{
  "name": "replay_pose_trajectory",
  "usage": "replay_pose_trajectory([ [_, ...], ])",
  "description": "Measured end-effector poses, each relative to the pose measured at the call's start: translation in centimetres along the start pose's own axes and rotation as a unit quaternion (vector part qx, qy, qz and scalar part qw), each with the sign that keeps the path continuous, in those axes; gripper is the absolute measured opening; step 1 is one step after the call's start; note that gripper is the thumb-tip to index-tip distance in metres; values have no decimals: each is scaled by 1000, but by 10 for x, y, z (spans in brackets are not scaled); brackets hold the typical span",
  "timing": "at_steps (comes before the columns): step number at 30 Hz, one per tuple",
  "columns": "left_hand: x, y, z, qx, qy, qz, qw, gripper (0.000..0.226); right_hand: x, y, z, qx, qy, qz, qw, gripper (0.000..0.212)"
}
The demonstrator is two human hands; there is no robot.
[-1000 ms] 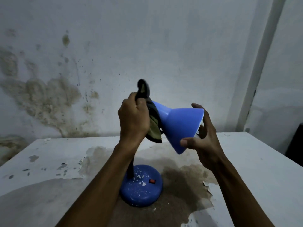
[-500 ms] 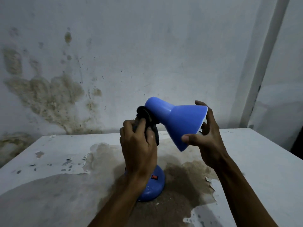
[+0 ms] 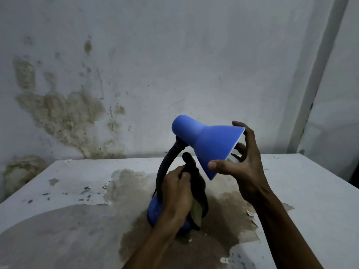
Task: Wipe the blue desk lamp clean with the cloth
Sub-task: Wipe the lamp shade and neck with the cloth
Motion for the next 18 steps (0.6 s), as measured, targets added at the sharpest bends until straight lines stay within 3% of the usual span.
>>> replay_pose_trajectory([
  [1,-4,-1,6,-47,148,-124,980,24,1,1,-1,1,-2,2,1000,113],
  [2,-4,2,13,-88,258,-219,937,26,1,2,-1,0,-1,4,1000,113],
  [3,1,2,19,-123,330,-272,895,29,1,2,-2,-3,1,5,1000,113],
  [6,20,3,22,-165,416,-306,841,34,-3,2,-2,-8,9,3,1000,113],
  [9,26,6,14,-166,418,-282,848,35,-6,1,1,-17,16,0,1000,115],
  [12,27,15,7,-140,396,-229,878,28,-9,0,6,-33,15,-7,999,116],
  [15,32,28,0,-69,327,-142,932,27,-8,-2,7,-27,12,-10,1000,113],
  [18,44,44,-3,-19,265,-1,964,35,-3,-2,3,-1,6,3,1000,108],
])
Point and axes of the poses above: each hand's wrist, its own y-axis away from the middle knuckle, its own z-axis out of the palm, x = y × z, the point moved 5 cm from there along -y, towards the middle knuckle, and after that the axes turned 9 degrees about -z, right-handed, at the moved point
